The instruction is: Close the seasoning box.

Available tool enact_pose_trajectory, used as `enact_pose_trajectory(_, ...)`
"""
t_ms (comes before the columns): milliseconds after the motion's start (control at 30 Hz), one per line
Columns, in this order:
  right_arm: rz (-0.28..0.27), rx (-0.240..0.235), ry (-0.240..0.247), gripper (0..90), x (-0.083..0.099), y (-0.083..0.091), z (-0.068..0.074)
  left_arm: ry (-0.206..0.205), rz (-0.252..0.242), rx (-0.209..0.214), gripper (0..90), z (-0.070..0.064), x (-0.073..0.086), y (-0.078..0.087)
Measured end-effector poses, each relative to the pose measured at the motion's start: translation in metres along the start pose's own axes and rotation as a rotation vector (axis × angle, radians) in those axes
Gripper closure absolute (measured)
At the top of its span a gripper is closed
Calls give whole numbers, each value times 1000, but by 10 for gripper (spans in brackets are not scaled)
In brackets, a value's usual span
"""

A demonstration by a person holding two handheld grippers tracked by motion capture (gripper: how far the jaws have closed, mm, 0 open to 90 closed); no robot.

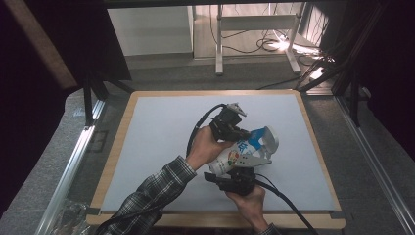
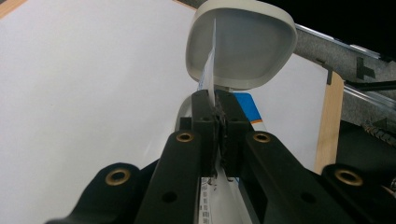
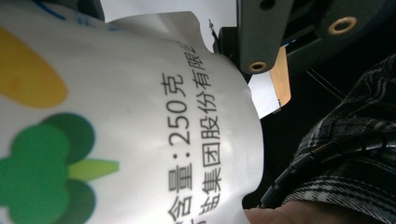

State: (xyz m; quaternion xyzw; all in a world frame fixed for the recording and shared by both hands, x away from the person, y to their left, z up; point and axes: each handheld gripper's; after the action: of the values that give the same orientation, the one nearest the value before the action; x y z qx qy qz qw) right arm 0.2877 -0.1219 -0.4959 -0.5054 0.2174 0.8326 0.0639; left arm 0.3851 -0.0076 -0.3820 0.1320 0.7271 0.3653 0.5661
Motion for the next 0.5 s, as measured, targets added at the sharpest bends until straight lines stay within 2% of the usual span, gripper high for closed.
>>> enact_pose_trajectory(500, -10, -5, -9, 575, -1, 0, 2, -6, 19, 6, 875, 0, -3, 0)
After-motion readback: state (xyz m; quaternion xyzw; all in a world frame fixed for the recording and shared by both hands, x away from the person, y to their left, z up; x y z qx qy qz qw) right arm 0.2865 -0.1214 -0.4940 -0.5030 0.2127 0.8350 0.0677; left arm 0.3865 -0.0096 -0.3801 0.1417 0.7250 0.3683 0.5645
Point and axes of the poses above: each handheld gripper's, and its own axes: y roughly backward along the jaws, x roughly out of its underside, z roughly to its left, and after that the axes turned 5 degrees about -y, right-handed
